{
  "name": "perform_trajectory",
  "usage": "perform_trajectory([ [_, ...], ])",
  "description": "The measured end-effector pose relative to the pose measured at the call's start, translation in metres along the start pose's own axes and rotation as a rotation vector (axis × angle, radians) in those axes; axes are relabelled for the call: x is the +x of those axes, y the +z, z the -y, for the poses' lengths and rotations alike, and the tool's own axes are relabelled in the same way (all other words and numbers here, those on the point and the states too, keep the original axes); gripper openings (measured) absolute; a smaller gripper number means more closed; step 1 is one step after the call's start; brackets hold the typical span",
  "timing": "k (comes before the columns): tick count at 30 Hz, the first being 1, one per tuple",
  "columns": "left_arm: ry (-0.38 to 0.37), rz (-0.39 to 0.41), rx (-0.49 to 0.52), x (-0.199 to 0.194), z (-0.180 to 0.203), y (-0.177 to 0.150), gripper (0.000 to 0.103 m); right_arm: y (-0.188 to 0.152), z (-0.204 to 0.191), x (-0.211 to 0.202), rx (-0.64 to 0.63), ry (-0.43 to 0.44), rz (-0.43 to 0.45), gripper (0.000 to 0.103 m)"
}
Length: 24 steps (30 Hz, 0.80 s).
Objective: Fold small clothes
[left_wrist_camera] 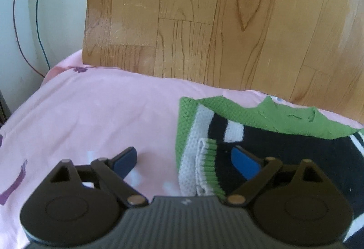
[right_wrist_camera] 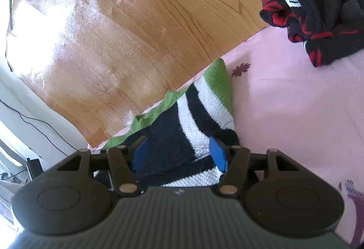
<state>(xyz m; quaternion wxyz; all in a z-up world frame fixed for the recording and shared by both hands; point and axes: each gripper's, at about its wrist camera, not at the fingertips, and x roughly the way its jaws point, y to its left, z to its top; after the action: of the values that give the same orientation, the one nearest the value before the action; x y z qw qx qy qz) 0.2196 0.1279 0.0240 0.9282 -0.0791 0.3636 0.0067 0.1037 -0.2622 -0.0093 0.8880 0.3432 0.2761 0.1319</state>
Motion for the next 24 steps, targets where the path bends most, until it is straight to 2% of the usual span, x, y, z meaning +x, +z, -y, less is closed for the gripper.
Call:
perform_trajectory([
  [4,-0.036,0.003,-0.046,-0.005,-0.009,0.003,0.093,0.001,-0.018,-0.006,-0.115,-0.034,0.028,0.063],
  [8,-0.128,0.027,-0.122,-0.005,-0.017,0.014,0.096,0.027,-0.045,0.01,-0.334,-0.043,-0.003,0.063],
  [11,-0.171,-0.021,-0.179,0.011,-0.023,0.028,0.096,0.052,-0.065,0.047,-0.501,-0.062,-0.059,0.063],
  [15,-0.165,-0.067,-0.187,0.034,-0.019,0.047,0.095,0.079,-0.078,0.119,-0.62,-0.105,-0.165,0.063],
  [16,-0.172,-0.077,-0.182,0.039,-0.016,0.052,0.089,0.083,-0.077,0.136,-0.628,-0.124,-0.187,0.063],
  [18,-0.172,-0.099,-0.146,0.047,-0.009,0.056,0.065,0.088,-0.074,0.165,-0.611,-0.129,-0.256,0.063],
  [19,-0.165,-0.126,-0.115,0.053,-0.004,0.056,0.04,0.088,-0.072,0.179,-0.594,-0.114,-0.299,0.063],
  [21,-0.123,-0.11,-0.066,0.055,0.002,0.054,0.024,0.082,-0.069,0.195,-0.599,-0.088,-0.374,0.064],
  [23,-0.126,-0.103,-0.059,0.053,0.002,0.051,0.013,0.072,-0.075,0.2,-0.706,-0.119,-0.35,0.047],
  [24,-0.132,-0.101,-0.066,0.05,0.0,0.051,0.012,0.068,-0.078,0.2,-0.751,-0.134,-0.338,0.024],
])
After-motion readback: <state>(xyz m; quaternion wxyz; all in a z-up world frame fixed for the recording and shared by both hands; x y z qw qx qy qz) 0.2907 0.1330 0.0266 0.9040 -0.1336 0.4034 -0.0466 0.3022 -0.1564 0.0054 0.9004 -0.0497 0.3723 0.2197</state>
